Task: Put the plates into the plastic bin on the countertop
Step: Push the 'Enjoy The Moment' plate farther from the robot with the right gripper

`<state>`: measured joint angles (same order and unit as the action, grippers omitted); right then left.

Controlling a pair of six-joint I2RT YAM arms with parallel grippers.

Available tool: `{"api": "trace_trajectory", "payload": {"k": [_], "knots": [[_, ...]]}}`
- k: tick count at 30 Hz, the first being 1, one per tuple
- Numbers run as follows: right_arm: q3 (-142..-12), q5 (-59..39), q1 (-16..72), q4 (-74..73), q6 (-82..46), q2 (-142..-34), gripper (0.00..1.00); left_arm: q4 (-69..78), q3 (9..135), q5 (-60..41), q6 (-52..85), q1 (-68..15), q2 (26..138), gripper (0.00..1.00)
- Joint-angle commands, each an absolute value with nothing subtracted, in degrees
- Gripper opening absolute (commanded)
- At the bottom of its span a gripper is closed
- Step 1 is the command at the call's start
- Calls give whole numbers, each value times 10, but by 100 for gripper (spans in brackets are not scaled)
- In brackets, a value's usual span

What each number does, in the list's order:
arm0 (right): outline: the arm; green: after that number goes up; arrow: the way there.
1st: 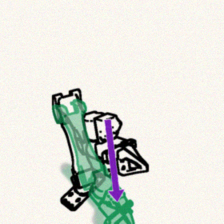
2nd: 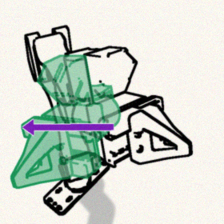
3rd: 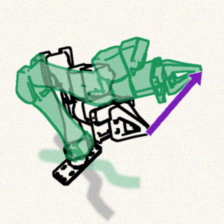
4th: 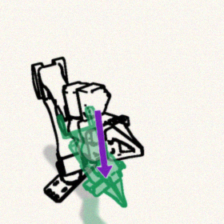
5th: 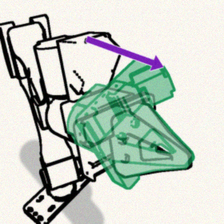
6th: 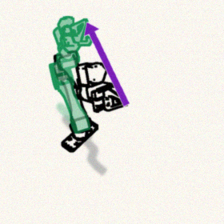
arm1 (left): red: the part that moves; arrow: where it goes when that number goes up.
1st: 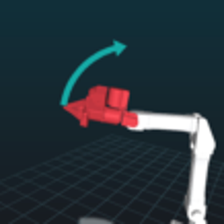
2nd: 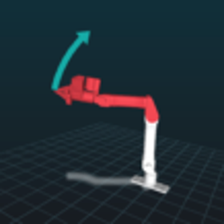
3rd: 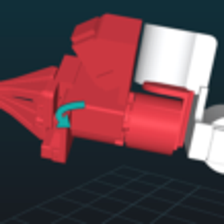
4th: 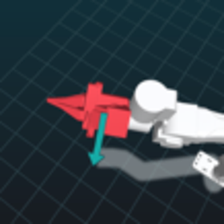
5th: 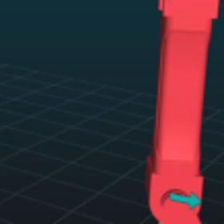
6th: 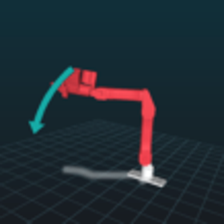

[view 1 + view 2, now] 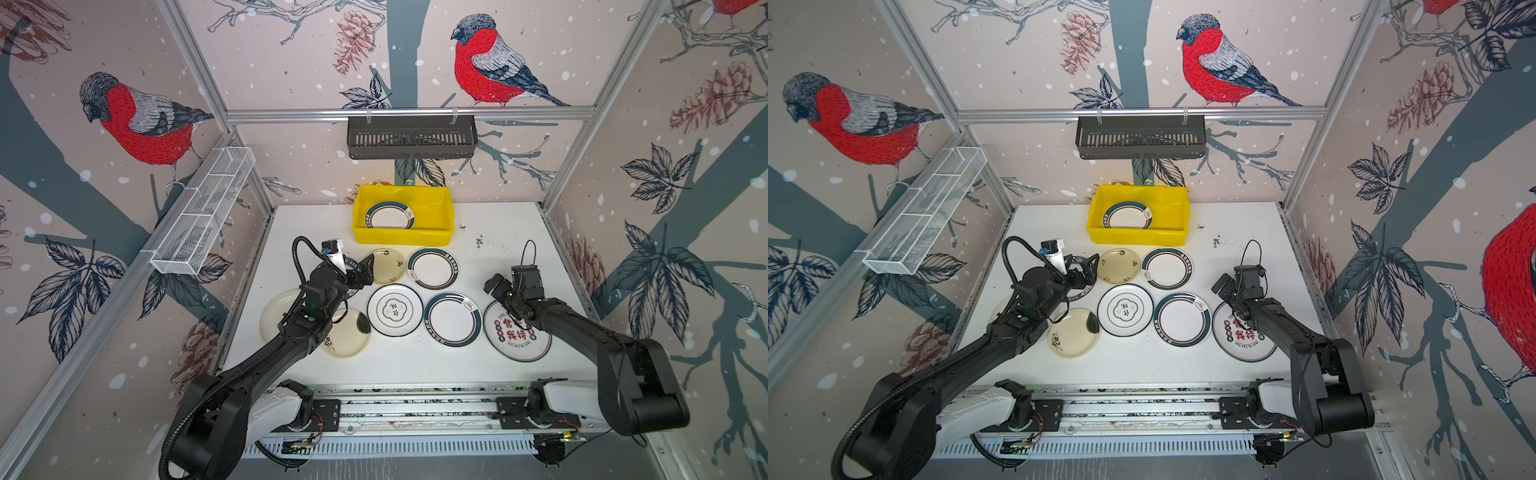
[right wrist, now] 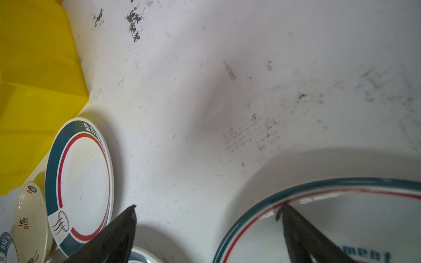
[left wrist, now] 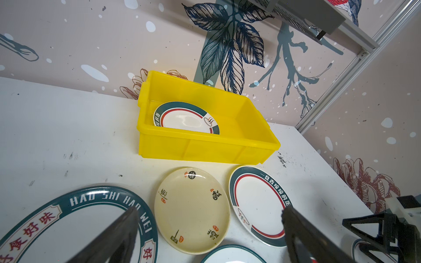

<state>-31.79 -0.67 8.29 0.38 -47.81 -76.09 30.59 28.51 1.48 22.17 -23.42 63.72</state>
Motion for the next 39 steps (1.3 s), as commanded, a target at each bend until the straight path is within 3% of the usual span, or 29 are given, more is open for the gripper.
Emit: {"api": "trace_trajectory", "payload": {"k": [1, 21, 30, 35, 39], "knots": [[-333, -6, 85, -22, -464, -787, 99, 318, 287, 10, 223, -235, 640, 97], [-555, -72, 85, -24, -373, -1028, 99, 301, 276, 14, 212, -235, 618, 97], [-525, -125, 27, -10, -362, -959, 99, 286, 253, 15, 206, -236, 605, 97], [-500, -40, 27, 88, -351, -868, 99, 288, 241, 14, 191, -236, 606, 97], [-435, -55, 0, 126, -377, -802, 99, 293, 236, 2, 179, -238, 605, 97]]}}
